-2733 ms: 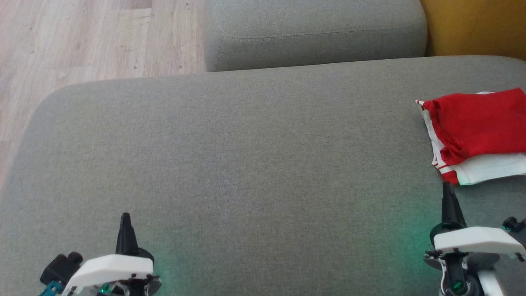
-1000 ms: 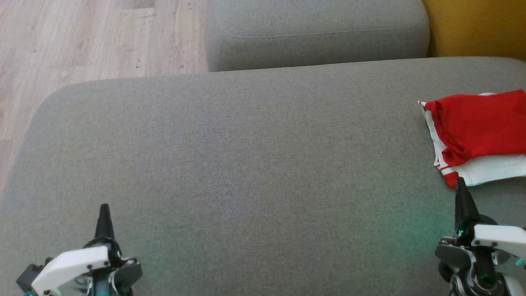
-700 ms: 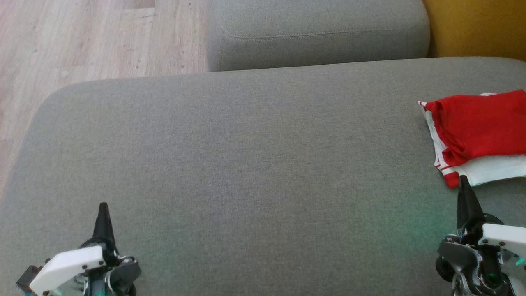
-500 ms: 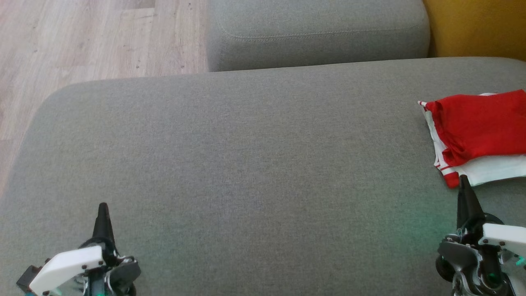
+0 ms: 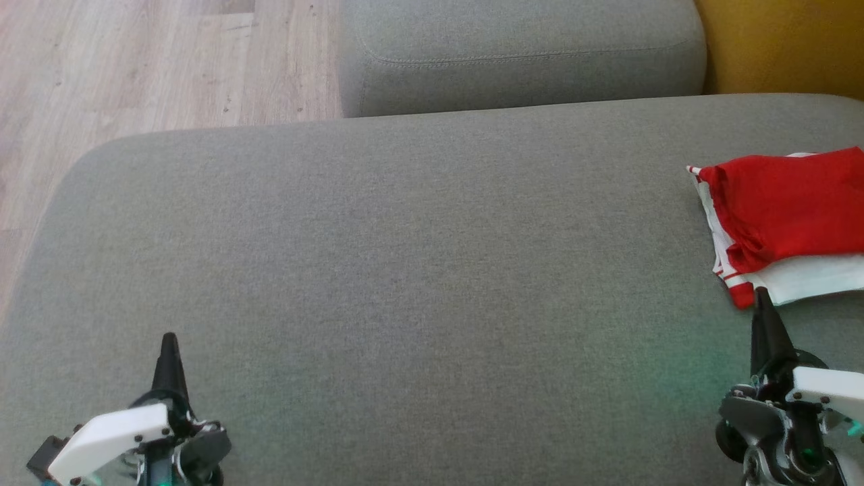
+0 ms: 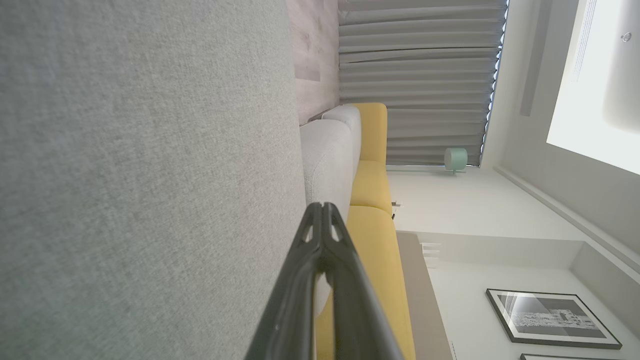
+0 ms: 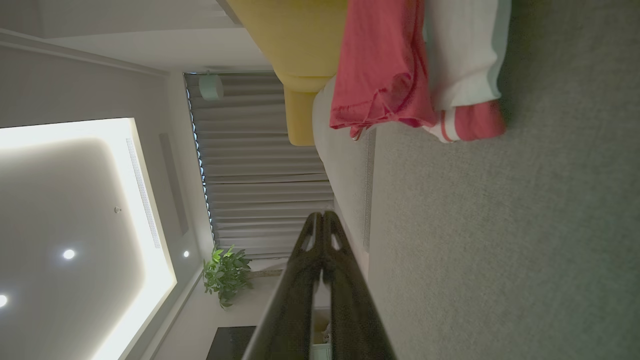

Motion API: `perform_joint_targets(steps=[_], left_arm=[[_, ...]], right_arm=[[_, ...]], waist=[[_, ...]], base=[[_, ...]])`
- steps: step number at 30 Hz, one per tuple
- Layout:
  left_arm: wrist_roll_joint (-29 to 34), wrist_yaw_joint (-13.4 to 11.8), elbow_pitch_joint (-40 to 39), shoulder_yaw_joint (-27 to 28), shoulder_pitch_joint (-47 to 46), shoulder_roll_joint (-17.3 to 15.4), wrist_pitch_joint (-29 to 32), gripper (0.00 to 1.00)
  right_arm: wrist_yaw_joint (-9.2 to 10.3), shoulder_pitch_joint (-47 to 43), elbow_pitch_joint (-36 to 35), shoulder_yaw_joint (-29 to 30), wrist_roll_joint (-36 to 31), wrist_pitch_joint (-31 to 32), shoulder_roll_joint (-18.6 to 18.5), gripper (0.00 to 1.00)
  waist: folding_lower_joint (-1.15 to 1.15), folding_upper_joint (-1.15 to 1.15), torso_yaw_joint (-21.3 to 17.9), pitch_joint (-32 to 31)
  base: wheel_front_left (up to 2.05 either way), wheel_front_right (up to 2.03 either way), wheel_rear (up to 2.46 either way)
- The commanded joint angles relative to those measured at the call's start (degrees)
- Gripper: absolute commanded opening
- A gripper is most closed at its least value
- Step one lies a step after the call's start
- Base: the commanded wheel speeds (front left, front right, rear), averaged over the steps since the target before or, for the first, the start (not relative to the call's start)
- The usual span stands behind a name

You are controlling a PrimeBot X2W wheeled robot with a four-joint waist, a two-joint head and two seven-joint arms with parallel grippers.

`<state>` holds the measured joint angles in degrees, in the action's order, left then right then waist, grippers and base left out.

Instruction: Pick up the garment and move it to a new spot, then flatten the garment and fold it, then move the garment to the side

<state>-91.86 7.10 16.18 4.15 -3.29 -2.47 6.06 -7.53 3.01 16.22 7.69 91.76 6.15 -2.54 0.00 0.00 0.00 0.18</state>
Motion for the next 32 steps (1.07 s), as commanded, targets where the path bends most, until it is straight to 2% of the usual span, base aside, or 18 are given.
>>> perform_joint_targets(steps=[1, 32], left_arm=[[-0.32, 0.38, -2.12, 2.36, -2.90, -0.41, 0.42, 0.00], [-0.32, 0.38, -2.12, 2.36, -2.90, -0.41, 0.42, 0.00]], right_arm=[[0.04, 3.17, -2.20, -1.17, 0.40, 0.34, -0.33, 0.00], [0.04, 3.17, -2.20, -1.17, 0.41, 0.34, -0.33, 0.00]], waist=[[0.00, 0.00, 0.00, 0.00], [0.00, 0.00, 0.00, 0.00]], base=[[0.00, 0.00, 0.00], [0.00, 0.00, 0.00]])
